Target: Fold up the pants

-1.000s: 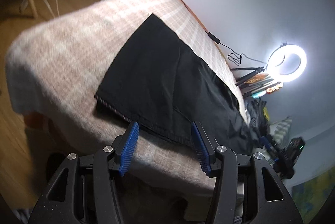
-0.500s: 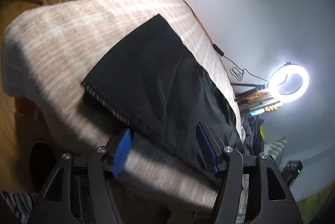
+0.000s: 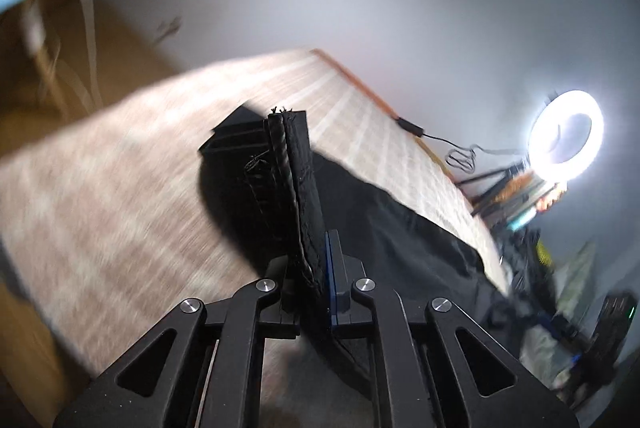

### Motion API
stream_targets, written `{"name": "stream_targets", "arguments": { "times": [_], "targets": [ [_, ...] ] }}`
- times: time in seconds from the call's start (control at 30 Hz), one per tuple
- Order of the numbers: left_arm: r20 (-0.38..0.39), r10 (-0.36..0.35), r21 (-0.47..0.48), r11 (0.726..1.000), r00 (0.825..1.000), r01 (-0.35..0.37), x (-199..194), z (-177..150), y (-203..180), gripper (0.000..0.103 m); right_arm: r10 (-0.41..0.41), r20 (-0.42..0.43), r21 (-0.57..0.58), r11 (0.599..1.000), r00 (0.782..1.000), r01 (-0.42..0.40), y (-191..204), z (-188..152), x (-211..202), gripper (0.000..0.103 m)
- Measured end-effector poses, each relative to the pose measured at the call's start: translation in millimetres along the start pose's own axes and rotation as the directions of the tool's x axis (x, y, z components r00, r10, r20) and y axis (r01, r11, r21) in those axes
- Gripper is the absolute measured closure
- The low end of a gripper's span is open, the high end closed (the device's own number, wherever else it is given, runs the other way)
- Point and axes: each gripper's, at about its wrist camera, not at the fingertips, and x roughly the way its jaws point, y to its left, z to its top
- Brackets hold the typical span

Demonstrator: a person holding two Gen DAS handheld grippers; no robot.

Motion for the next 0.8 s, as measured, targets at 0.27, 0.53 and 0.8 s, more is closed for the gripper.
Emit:
{"name": "stream_targets", "arguments": {
  "times": [0.27, 0.53, 0.8],
  "targets": [
    [-0.082, -0.065, 0.37, 0.925, 0.995, 0.091, 13, -16, -81, 0.098, 0.111, -0.027, 0.115, 0.988, 0.993, -0.107, -15, 1, 11, 0.02],
    [-0.255, -0.083, 0.576, 0.787, 0.963, 0.22, 38, -81, -136, 0.099, 0.31, -0.055, 0.284, 0.916, 0.949, -0.283, -29, 6, 45, 0.02],
    [-0.232, -0.126, 0.646, 0.722, 0.965, 0.249, 24, -95, -161, 0.099, 0.453, -0.132, 0.473, 0.81, 0.882, -0.346, -29, -5, 109, 0.031]
  ]
}}
